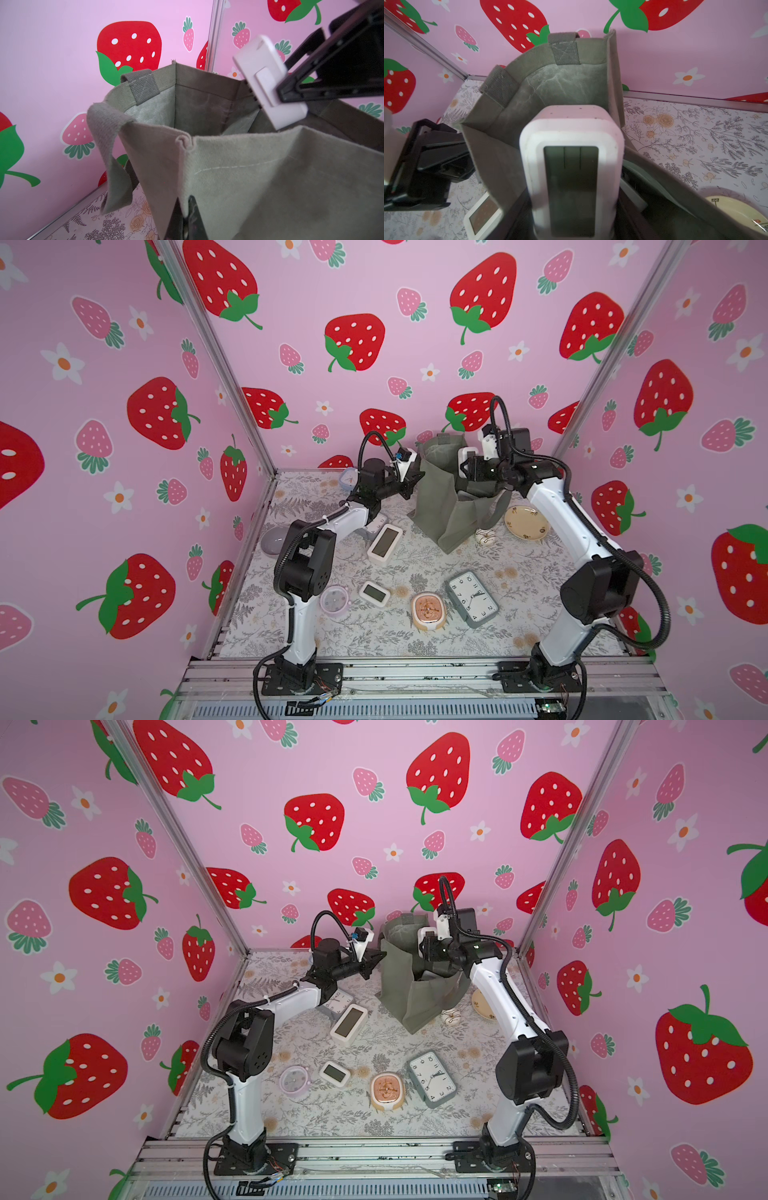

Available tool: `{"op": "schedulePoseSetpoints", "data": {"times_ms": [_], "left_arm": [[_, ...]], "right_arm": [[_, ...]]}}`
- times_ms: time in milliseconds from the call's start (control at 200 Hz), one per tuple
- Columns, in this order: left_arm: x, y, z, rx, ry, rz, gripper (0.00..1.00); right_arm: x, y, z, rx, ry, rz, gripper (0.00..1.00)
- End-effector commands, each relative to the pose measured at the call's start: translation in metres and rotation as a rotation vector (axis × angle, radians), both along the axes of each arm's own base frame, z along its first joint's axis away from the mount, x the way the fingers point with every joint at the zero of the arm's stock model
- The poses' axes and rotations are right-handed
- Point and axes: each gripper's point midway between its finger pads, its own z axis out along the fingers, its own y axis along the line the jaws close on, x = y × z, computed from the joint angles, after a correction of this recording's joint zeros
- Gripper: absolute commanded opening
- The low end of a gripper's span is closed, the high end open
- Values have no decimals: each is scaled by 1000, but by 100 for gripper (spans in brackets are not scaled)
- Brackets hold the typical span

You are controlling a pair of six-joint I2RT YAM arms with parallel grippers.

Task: Put the alarm clock into the canvas bag
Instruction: Place the alarm at the canvas bag.

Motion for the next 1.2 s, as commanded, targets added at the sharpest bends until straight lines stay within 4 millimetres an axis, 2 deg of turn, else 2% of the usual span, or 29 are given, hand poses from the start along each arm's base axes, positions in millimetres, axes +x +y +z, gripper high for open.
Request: {"op": "schedulePoseSetpoints", "data": {"times_ms": [0,185,465,640,866,956,1036,1121,1136,1151,1196], "left_arm": [[-4,-3,10,-15,-40,-23,0],[-4,-2,10,-11,-44,-23,0],[-2,-1,8,3,-46,-11,0],[-2,-1,8,-1,-45,-11,0],[-3,-1,13,-9,-51,-15,0],[-4,-2,13,-13,-49,-19,0],[-4,-2,14,-14,-51,-18,0],[-4,-2,14,-15,-49,-18,0],[-4,-2,14,-16,-50,-19,0],[-4,-2,14,-16,-50,-18,0],[-4,-2,14,-18,-50,-18,0]], "right_arm": [[3,8,-8,-101,-1,56,54],[19,12,-45,-230,59,59,55],[31,19,-81,-278,131,97,56],[30,20,-94,-291,156,110,60],[28,24,-98,-265,168,112,61],[26,24,-101,-259,178,113,70],[24,29,-95,-231,163,122,81],[23,31,-86,-220,147,120,88],[22,31,-84,-218,142,120,96],[21,32,-82,-217,139,121,100],[20,32,-74,-214,126,114,100]]}}
